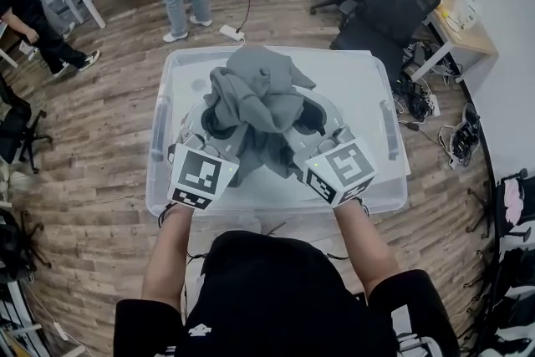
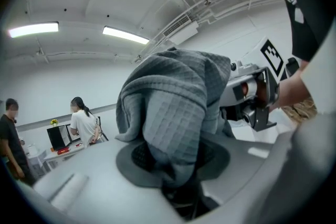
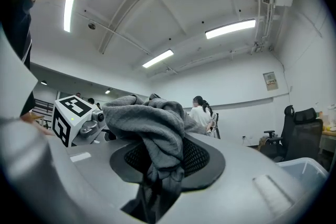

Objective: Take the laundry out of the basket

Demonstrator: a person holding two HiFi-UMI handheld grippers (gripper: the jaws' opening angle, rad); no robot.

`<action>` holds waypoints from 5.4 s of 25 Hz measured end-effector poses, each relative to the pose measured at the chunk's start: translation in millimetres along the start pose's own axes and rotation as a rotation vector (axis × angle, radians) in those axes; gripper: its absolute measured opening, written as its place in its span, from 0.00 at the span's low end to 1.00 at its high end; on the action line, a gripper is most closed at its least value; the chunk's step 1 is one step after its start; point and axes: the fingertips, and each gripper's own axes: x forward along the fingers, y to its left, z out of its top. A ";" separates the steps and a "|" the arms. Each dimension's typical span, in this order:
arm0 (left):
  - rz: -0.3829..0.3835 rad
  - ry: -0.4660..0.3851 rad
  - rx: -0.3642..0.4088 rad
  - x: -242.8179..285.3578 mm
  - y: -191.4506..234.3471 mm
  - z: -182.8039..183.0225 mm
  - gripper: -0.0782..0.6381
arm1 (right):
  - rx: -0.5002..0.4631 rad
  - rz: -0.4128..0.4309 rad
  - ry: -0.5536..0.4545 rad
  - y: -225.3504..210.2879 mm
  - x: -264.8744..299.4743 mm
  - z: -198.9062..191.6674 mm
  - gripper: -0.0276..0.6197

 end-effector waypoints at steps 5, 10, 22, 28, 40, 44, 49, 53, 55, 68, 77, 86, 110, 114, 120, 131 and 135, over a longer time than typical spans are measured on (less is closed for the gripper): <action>0.010 -0.013 -0.007 -14.3 -16.2 8.2 0.27 | -0.019 0.011 -0.023 13.7 -17.5 5.4 0.24; 0.047 -0.040 -0.025 -29.9 -28.2 20.2 0.27 | -0.024 0.027 -0.057 26.8 -35.2 14.5 0.24; 0.085 -0.069 -0.040 -56.0 -64.3 38.3 0.27 | 0.001 0.045 -0.094 44.0 -77.2 23.0 0.24; 0.099 -0.072 -0.050 -66.7 -79.3 47.9 0.27 | -0.001 0.059 -0.107 50.3 -95.4 28.9 0.24; 0.162 -0.071 -0.094 -112.9 -89.3 45.9 0.27 | 0.009 0.129 -0.131 92.6 -106.9 33.9 0.24; 0.172 -0.074 -0.105 -123.0 -92.0 47.0 0.27 | -0.003 0.146 -0.132 102.1 -110.5 36.9 0.24; 0.168 -0.085 -0.104 -142.1 -90.9 46.1 0.27 | -0.020 0.142 -0.155 121.9 -112.2 40.8 0.24; 0.165 -0.097 -0.113 -161.1 -88.4 43.5 0.27 | -0.023 0.137 -0.153 141.5 -111.7 43.0 0.24; 0.161 -0.103 -0.118 -169.3 -89.1 43.6 0.27 | -0.022 0.126 -0.150 149.6 -113.6 44.4 0.24; 0.099 -0.135 -0.138 -216.3 -106.6 41.7 0.27 | -0.028 0.053 -0.130 196.3 -138.4 46.8 0.24; 0.066 -0.148 -0.152 -256.5 -132.0 38.8 0.27 | -0.018 0.024 -0.122 234.9 -168.5 43.3 0.24; 0.047 -0.183 -0.164 -297.5 -158.4 41.1 0.27 | -0.018 0.003 -0.118 273.0 -201.3 44.7 0.24; 0.064 -0.178 -0.213 -347.2 -206.3 41.1 0.27 | 0.029 0.037 -0.100 315.1 -252.8 38.4 0.24; 0.087 -0.162 -0.219 -349.6 -223.9 41.7 0.27 | 0.045 0.061 -0.099 314.4 -269.0 33.5 0.24; 0.108 -0.146 -0.219 -353.6 -255.5 50.3 0.27 | 0.058 0.081 -0.105 312.2 -301.5 31.3 0.24; 0.136 -0.129 -0.240 -365.1 -303.8 59.8 0.27 | 0.073 0.122 -0.108 314.4 -349.5 28.4 0.24; 0.149 -0.129 -0.242 -371.8 -314.3 62.5 0.27 | 0.076 0.136 -0.112 318.8 -360.3 29.1 0.24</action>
